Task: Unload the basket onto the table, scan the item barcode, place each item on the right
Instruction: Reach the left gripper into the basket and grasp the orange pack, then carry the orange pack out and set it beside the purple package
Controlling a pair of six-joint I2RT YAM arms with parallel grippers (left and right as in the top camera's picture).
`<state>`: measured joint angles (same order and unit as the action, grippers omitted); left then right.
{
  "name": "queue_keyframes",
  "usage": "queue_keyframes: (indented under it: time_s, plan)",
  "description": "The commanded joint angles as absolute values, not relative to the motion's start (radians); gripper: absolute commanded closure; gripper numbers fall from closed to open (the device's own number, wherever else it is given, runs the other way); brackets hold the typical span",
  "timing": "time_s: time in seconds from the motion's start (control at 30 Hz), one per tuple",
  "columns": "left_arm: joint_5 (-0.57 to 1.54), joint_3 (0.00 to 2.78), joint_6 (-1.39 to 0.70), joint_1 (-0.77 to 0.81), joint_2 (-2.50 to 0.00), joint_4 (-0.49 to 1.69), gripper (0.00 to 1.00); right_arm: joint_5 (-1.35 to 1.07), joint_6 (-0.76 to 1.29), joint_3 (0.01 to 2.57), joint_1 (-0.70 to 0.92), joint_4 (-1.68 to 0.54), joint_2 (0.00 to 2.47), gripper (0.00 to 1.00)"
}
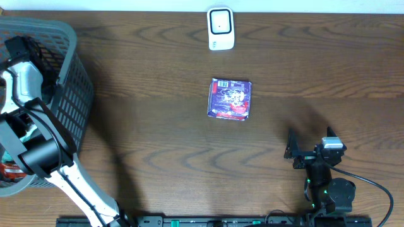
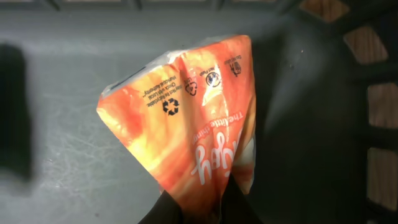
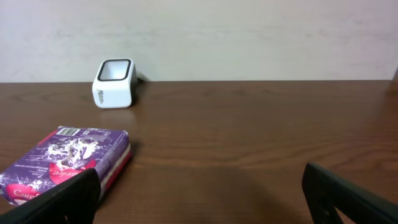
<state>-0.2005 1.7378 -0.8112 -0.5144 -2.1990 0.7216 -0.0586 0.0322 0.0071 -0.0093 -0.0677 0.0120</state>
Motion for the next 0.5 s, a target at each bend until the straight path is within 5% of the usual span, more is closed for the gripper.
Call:
queue_keyframes:
  time_s: [0.0, 0.47]
  plan:
    - [-0.194, 1.734, -0.76, -0.521, -2.143, 0.774, 0.93, -0.058, 0.018, 0.006, -0.015, -0.072, 0.006, 0.01]
    - [-0.017, 1.734, -0.76, -0.487, -1.48, 0.957, 0.93, -0.058, 0.018, 0.006, -0.015, -0.072, 0.006, 0.01]
